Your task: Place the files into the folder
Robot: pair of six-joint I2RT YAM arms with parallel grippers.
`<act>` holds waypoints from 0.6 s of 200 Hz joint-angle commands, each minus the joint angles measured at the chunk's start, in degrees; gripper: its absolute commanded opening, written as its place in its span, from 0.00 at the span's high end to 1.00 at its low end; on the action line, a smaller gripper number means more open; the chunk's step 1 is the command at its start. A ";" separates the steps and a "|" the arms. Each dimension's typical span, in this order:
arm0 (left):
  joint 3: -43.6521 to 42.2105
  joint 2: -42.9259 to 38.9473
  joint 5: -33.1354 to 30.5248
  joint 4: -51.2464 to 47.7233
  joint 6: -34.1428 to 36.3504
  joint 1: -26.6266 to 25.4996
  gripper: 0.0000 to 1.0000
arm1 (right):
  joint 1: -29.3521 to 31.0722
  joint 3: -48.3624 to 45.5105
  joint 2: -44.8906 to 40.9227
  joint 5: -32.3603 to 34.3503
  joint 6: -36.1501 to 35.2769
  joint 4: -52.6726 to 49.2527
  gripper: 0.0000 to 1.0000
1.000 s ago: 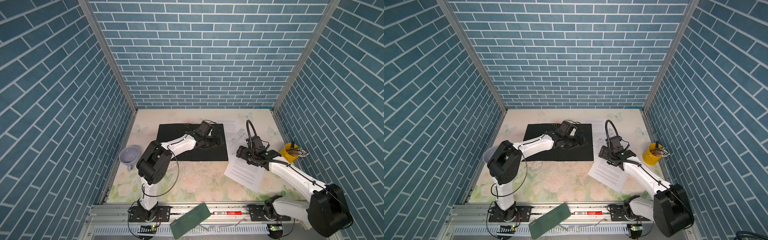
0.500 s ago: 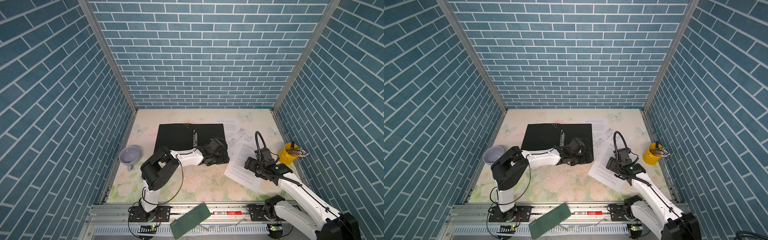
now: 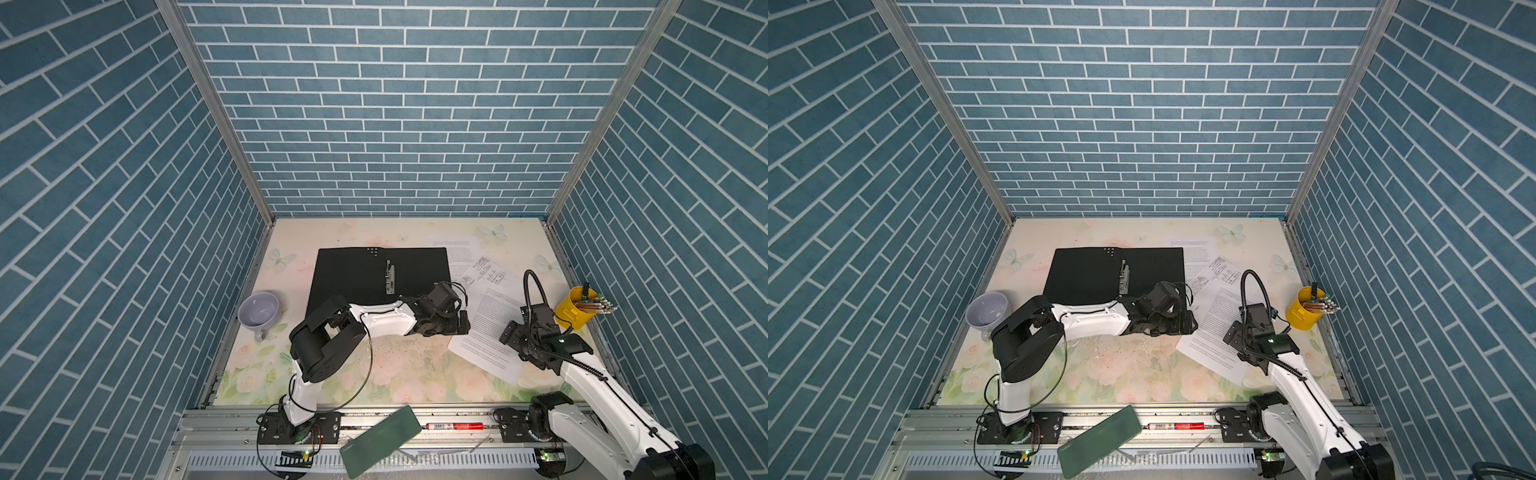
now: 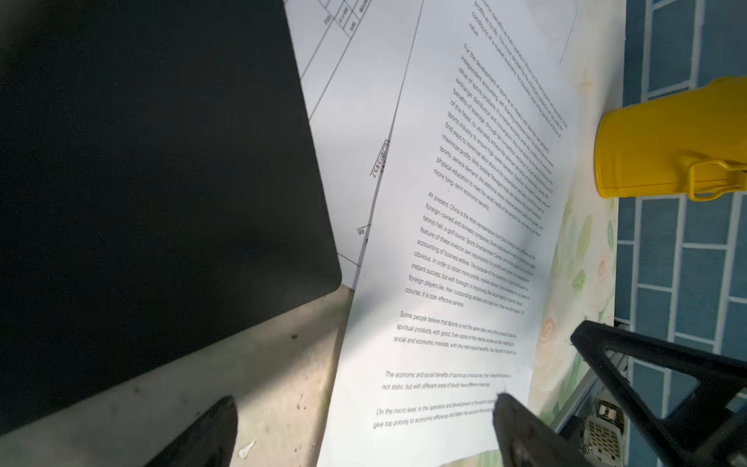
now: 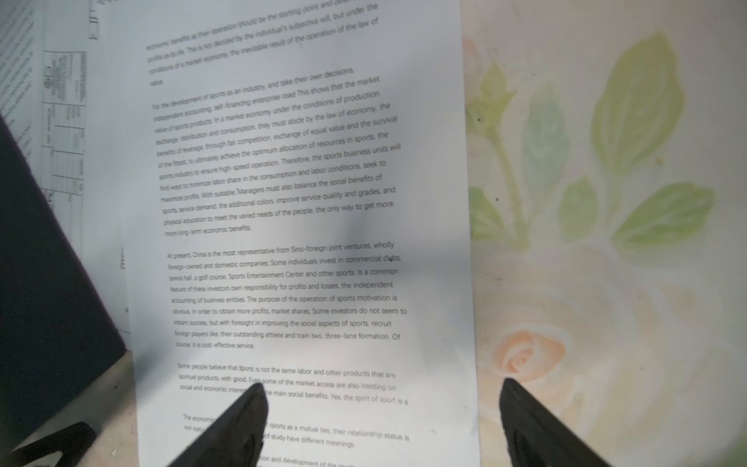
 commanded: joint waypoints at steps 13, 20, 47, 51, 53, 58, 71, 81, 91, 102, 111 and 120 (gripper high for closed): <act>2.75 2.46 1.09 -3.93 1.83 -1.19 0.01 | -2.92 -1.89 0.48 -2.09 -0.89 -1.00 0.10; 2.72 2.56 1.09 -4.08 1.76 -1.32 0.01 | -3.47 -2.10 0.33 -2.49 -1.16 -1.00 0.11; 3.19 3.22 1.35 -5.57 1.75 -1.53 0.01 | -5.63 -3.53 0.98 -5.48 -1.36 0.17 0.10; 3.22 3.31 1.44 -5.71 1.87 -1.54 0.01 | -5.83 -3.79 1.17 -6.03 -1.36 0.50 0.10; 3.34 3.38 1.47 -5.81 1.84 -1.54 0.01 | -5.98 -3.93 1.28 -6.17 -1.34 0.63 0.10; 3.38 3.55 1.64 -6.02 1.75 -1.64 0.01 | -6.16 -4.23 1.45 -6.58 -1.27 0.88 0.10; 3.87 4.00 2.13 -6.62 1.86 -1.72 0.01 | -6.69 -4.74 1.72 -7.23 -1.10 1.40 0.10; 4.17 4.39 2.59 -6.85 1.89 -1.80 0.01 | -7.02 -5.04 1.78 -7.92 -1.10 1.85 0.11; 4.48 4.62 3.13 -7.09 1.91 -1.89 0.01 | -7.25 -5.38 1.85 -8.90 -1.10 2.66 0.11; 4.64 4.78 3.68 -7.06 1.76 -1.89 0.01 | -7.59 -5.64 2.13 -9.76 -0.94 3.40 0.11; 4.69 4.97 4.31 -6.91 1.59 -1.89 0.01 | -7.78 -5.92 2.42 -10.29 -0.92 3.95 0.11; 4.60 5.07 4.91 -6.74 1.45 -1.89 0.01 | -7.86 -6.09 2.74 -10.54 -0.91 4.23 0.12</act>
